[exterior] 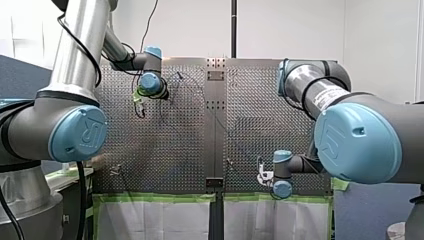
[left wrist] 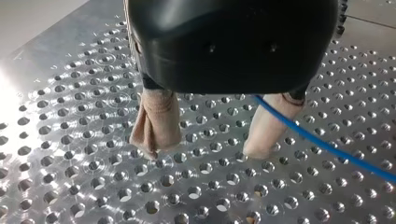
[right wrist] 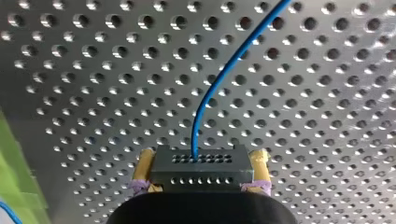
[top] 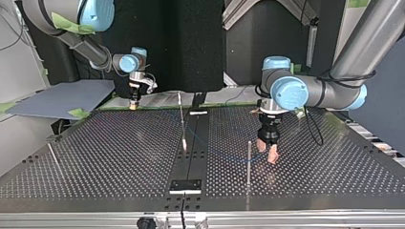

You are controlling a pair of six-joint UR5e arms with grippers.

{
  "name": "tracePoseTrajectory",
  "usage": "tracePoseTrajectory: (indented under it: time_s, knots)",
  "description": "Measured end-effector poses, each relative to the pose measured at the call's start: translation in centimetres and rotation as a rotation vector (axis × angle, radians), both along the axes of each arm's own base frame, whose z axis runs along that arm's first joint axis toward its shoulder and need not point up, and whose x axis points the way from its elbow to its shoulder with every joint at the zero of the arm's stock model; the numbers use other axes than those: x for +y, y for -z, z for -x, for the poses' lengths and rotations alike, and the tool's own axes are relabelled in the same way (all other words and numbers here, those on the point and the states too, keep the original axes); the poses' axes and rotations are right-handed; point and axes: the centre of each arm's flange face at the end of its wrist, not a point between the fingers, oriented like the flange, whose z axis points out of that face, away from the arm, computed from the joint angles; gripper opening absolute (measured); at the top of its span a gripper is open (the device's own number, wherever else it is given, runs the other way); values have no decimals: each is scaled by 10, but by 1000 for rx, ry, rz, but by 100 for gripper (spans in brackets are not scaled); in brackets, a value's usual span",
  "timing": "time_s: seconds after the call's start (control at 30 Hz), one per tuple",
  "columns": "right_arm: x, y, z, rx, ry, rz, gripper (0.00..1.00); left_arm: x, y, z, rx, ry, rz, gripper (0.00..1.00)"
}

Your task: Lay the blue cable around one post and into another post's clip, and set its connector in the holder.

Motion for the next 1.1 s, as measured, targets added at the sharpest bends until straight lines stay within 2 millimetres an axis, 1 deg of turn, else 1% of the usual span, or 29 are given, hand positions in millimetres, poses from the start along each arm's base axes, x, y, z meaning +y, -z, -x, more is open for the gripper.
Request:
tracePoseTrajectory:
  time_s: [0.43, 0.67, 0.83, 1.03, 1.1]
  knots:
    - [20, 67, 6, -2, 5, 7, 0, -2, 0, 1, 0, 4, 0, 100]
    - [36, 104, 11, -1, 3, 7, 0, -5, 0, 2, 0, 10, -1, 100]
    - [46, 126, 18, 10, 7, -9, 0, -7, 0, 3, 0, 9, -3, 100]
    - [62, 157, 28, 58, 10, -51, 0, -8, 0, 4, 0, 7, -4, 100]
    - [73, 170, 32, 73, 7, -76, 0, -9, 0, 4, 0, 8, -5, 100]
